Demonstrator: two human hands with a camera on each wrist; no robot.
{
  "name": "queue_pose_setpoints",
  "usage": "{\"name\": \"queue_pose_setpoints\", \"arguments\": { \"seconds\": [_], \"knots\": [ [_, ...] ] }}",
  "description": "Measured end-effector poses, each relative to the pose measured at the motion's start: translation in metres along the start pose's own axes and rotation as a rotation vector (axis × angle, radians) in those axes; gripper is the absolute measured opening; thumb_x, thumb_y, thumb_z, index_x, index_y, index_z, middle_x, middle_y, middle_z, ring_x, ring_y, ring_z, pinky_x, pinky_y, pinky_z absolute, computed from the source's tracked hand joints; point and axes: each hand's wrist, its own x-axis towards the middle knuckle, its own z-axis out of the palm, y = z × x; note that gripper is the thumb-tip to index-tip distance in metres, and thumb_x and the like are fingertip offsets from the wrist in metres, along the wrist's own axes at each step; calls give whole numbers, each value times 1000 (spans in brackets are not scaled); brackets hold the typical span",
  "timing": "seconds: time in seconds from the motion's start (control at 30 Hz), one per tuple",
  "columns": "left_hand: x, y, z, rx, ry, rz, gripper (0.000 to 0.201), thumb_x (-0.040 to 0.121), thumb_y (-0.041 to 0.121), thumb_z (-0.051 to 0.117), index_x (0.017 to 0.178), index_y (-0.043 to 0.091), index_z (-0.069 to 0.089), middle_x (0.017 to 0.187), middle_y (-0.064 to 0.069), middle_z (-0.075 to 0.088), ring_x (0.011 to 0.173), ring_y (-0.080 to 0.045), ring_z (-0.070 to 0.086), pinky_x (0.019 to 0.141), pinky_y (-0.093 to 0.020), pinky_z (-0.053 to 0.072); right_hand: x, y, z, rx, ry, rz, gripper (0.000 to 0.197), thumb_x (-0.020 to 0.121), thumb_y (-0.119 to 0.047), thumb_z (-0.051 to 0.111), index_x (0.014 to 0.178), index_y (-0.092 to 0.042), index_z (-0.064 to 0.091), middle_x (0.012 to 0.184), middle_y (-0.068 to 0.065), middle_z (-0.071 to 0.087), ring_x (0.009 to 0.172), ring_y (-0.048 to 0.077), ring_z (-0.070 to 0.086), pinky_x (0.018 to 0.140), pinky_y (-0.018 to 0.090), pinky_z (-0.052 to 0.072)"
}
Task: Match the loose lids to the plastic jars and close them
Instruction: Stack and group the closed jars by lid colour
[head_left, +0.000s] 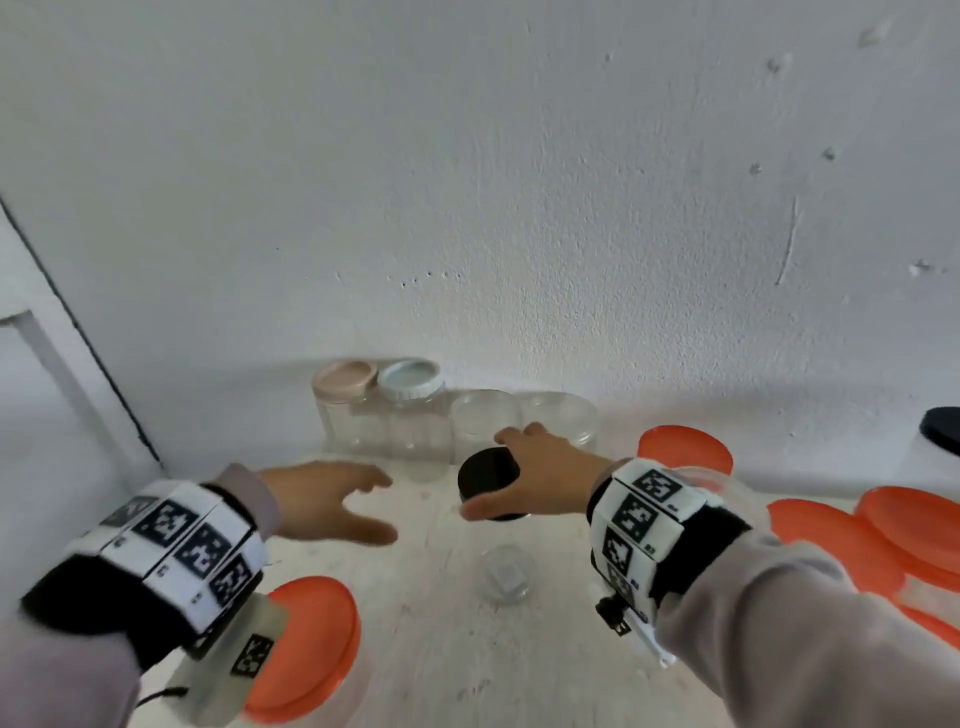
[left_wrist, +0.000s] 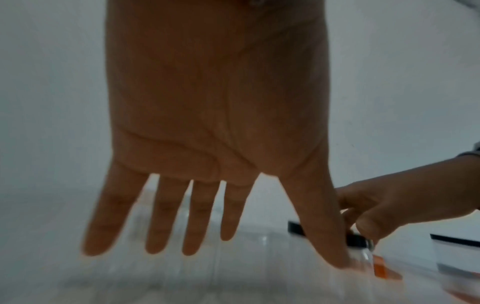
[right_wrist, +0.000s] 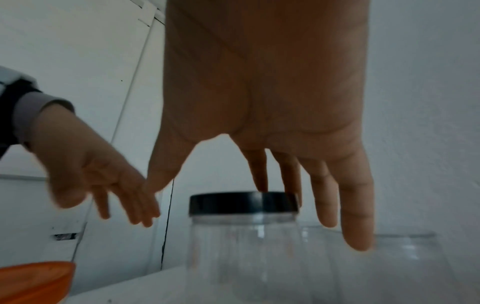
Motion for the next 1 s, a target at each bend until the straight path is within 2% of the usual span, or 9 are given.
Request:
{"name": "queue_pose_setpoints", "arguments": {
  "seconds": [0.13, 0.27, 0.4, 0.47, 0.6, 0.7, 0.83, 0.9, 1.0],
  "knots": [
    [-21, -20, 53, 44, -140, -158, 100, 73, 71, 59, 150, 31, 8, 157, 6, 14, 141, -14, 25, 115, -34, 25, -20, -5, 21, 53, 101, 9, 85, 77, -51, 71, 142, -17, 28, 133, 7, 32, 122, 33, 43, 98, 42, 44],
    [-35, -26, 82, -71, -81, -244, 104, 71, 71, 62, 150, 31, 7, 156, 3, 12, 139, -21, 28, 112, -40, 32, -45, -3, 33, 141, 210, 23, 81, 79, -44, 70, 142, -15, 29, 132, 7, 30, 120, 31, 42, 98, 39, 44],
    [-47, -21, 93, -120, -28, -291, 119, 62, 76, 65, 150, 32, -2, 157, 0, 6, 140, -24, 25, 112, -43, 31, -81, 3, 43, 236, 279, 4, 81, 77, -45, 72, 141, -19, 31, 130, 4, 33, 120, 26, 40, 101, 36, 41],
    [-51, -13, 95, -123, 12, -289, 122, 59, 75, 67, 150, 31, -1, 155, 0, 9, 139, -25, 27, 111, -43, 32, -104, 10, 48, 293, 318, -7, 83, 76, -46, 73, 143, -21, 31, 131, 1, 33, 120, 22, 40, 102, 33, 41],
    [-53, 16, 97, -173, 162, -222, 113, 59, 69, 72, 147, 26, 14, 148, 0, 24, 132, -24, 36, 105, -39, 39, -155, 31, 57, 399, 390, -17, 85, 74, -49, 75, 143, -26, 32, 127, -10, 30, 117, 12, 40, 98, 22, 39],
    [-53, 48, 99, -192, 208, -120, 110, 61, 68, 72, 146, 25, 17, 148, 0, 23, 132, -23, 35, 106, -38, 37, -199, 55, 62, 446, 447, -4, 84, 71, -51, 75, 142, -30, 35, 124, -17, 32, 114, 4, 41, 91, 13, 38],
    [-57, 97, 102, -191, 179, 79, 111, 62, 67, 72, 148, 32, 12, 146, 8, 17, 132, -18, 32, 106, -33, 37, -262, 93, 63, 518, 547, 43, 82, 62, -61, 75, 134, -37, 42, 117, -28, 36, 107, -6, 45, 82, 12, 48],
    [-59, 125, 105, -203, 167, 168, 110, 60, 67, 73, 147, 37, 11, 143, 10, 16, 130, -17, 32, 102, -31, 40, -296, 114, 62, 533, 617, 99, 80, 56, -64, 74, 127, -40, 45, 115, -28, 40, 104, -7, 48, 79, 15, 50],
    [-58, 168, 109, -201, 144, 265, 110, 60, 67, 73, 146, 39, 10, 140, 11, 14, 128, -18, 32, 102, -32, 41, -343, 148, 59, 544, 741, 203, 68, 61, -40, 84, 121, -36, 53, 114, -20, 46, 101, -9, 49, 76, 18, 49]
  ]
}}
